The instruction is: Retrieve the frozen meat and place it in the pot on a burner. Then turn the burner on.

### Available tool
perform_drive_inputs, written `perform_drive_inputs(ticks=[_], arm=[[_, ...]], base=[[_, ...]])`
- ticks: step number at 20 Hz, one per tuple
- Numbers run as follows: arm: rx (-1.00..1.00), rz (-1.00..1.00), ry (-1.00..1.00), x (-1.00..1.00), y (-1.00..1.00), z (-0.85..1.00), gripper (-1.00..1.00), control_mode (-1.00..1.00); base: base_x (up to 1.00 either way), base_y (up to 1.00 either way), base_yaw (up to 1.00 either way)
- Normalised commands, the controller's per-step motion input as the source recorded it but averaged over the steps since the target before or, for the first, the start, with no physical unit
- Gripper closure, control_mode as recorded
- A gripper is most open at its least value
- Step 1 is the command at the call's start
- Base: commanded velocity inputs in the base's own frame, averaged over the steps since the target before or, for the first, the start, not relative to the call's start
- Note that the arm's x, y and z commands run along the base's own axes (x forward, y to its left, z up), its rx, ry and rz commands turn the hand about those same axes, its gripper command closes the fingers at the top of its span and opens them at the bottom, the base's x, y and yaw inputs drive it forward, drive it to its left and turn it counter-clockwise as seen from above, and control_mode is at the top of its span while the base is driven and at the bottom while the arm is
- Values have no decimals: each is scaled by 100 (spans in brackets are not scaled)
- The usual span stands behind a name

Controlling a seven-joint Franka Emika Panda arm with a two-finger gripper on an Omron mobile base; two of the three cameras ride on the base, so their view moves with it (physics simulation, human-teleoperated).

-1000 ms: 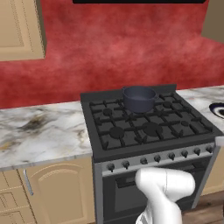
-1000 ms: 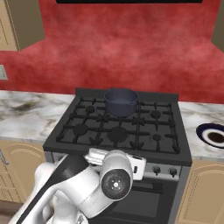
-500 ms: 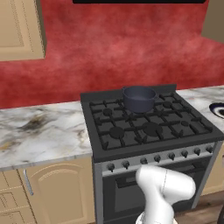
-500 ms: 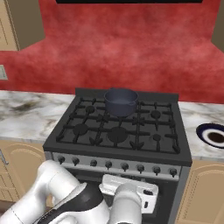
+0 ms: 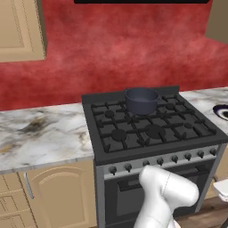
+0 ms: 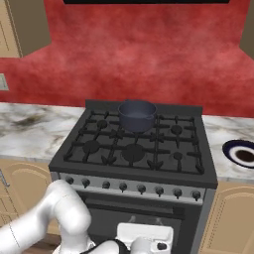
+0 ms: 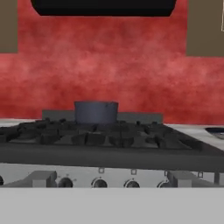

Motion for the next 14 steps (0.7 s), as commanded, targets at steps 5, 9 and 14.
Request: perform_drive_inputs(ticks=[5,9,14], arm=[[1,1,1,46,0,-38,-100,-100],[0,1,21,61,0,-62,-100,-100],[-1,0,3,19,0,-59,-100,-100]], base=[[0,0,0],[0,0,0],[0,0,0]])
